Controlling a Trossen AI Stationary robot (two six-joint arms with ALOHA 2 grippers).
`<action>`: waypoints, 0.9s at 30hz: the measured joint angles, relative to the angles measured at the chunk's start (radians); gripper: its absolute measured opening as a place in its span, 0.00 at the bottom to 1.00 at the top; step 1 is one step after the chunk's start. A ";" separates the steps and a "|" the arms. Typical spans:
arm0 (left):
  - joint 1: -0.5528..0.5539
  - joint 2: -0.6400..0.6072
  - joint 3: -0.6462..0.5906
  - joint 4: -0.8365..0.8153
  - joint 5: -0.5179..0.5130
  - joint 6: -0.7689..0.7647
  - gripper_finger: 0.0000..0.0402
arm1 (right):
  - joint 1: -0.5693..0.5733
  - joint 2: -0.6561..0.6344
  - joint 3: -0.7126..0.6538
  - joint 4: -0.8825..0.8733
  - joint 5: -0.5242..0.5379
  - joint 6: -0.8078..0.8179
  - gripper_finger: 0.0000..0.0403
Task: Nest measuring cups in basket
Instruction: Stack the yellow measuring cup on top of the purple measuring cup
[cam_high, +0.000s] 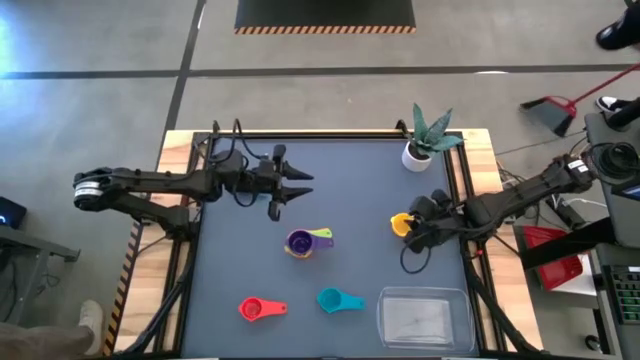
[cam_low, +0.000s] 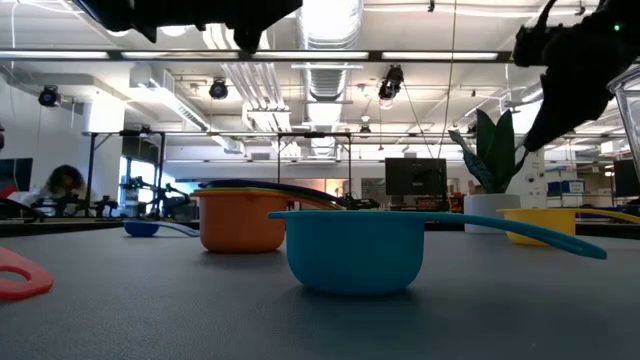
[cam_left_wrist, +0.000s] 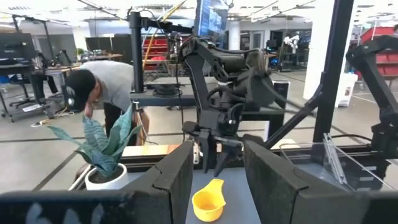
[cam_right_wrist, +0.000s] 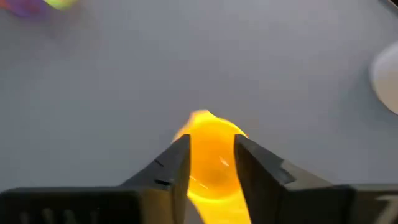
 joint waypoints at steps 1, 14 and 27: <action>0.000 0.004 0.000 0.001 0.000 0.000 0.31 | -0.003 0.014 0.000 -0.011 0.001 0.006 0.31; 0.000 0.033 -0.001 0.016 0.001 0.000 0.31 | -0.134 0.073 -0.028 -0.071 -0.066 0.006 0.44; 0.000 0.034 -0.001 0.015 0.018 0.000 0.31 | -0.298 0.074 -0.116 0.094 -0.227 -0.138 0.44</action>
